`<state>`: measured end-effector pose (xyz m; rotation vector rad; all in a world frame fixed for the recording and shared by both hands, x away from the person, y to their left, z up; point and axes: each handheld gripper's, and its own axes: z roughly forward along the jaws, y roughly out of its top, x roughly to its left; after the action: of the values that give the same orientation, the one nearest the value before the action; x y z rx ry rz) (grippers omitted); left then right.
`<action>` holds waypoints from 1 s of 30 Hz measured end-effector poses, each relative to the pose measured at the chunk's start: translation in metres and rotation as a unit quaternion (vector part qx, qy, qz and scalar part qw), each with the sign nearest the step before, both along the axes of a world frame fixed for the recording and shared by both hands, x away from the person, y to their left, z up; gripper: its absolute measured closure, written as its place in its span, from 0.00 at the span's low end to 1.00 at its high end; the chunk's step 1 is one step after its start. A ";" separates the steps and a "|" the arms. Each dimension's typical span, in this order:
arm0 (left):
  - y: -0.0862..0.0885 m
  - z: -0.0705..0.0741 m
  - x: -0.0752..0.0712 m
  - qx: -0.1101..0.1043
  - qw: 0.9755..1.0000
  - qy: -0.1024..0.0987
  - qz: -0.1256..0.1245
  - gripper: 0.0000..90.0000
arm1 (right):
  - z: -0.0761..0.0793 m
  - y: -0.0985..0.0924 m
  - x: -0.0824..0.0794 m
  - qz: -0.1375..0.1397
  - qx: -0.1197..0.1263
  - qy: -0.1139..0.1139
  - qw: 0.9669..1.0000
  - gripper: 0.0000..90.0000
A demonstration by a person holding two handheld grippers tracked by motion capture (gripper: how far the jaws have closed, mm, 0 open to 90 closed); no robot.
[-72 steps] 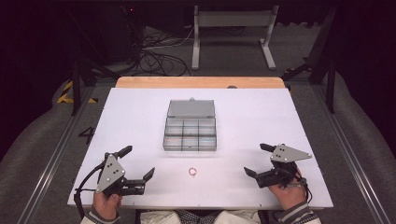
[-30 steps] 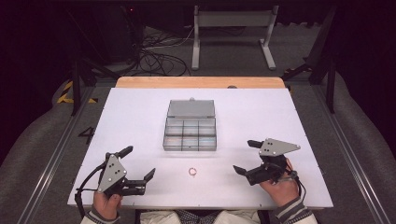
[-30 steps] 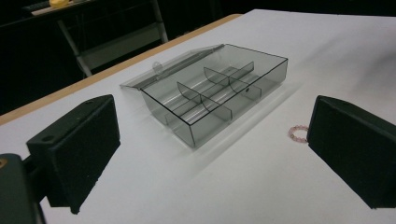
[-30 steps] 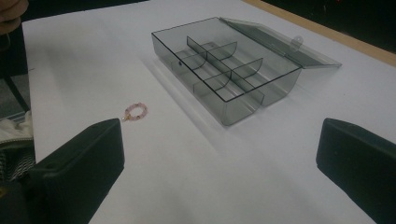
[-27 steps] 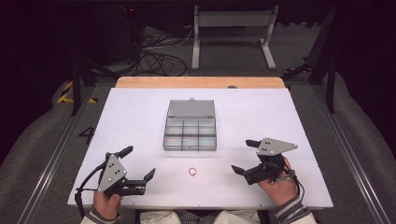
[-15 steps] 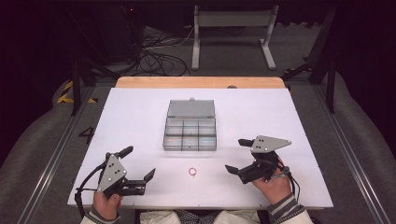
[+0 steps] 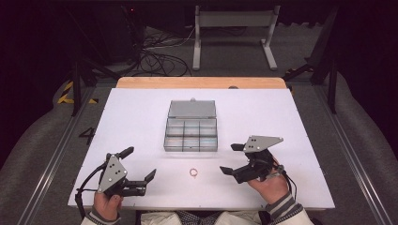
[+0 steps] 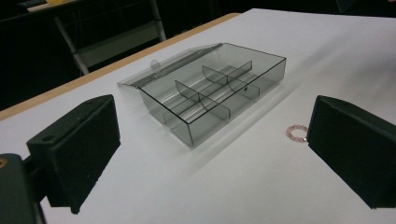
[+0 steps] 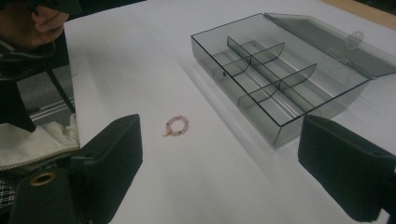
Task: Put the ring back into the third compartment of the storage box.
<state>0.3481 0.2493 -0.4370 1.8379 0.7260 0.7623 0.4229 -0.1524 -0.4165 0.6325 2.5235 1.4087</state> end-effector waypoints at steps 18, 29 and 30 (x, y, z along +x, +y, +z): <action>-0.001 0.000 0.000 -0.003 1.000 0.005 -0.001 0.04 | -0.006 0.038 0.016 0.017 -0.042 0.064 0.997 0.34; -0.001 0.000 0.000 -0.004 1.000 0.005 -0.003 0.04 | -0.017 0.062 0.022 0.029 -0.066 0.071 0.995 0.41; -0.001 0.000 0.000 -0.003 1.000 0.005 -0.003 0.04 | -0.018 0.064 0.022 0.030 -0.069 0.071 0.995 0.42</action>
<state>0.3478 0.2485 -0.4372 1.8385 0.7291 0.7456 0.4450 -0.0882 -0.4344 0.6584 2.7424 1.2349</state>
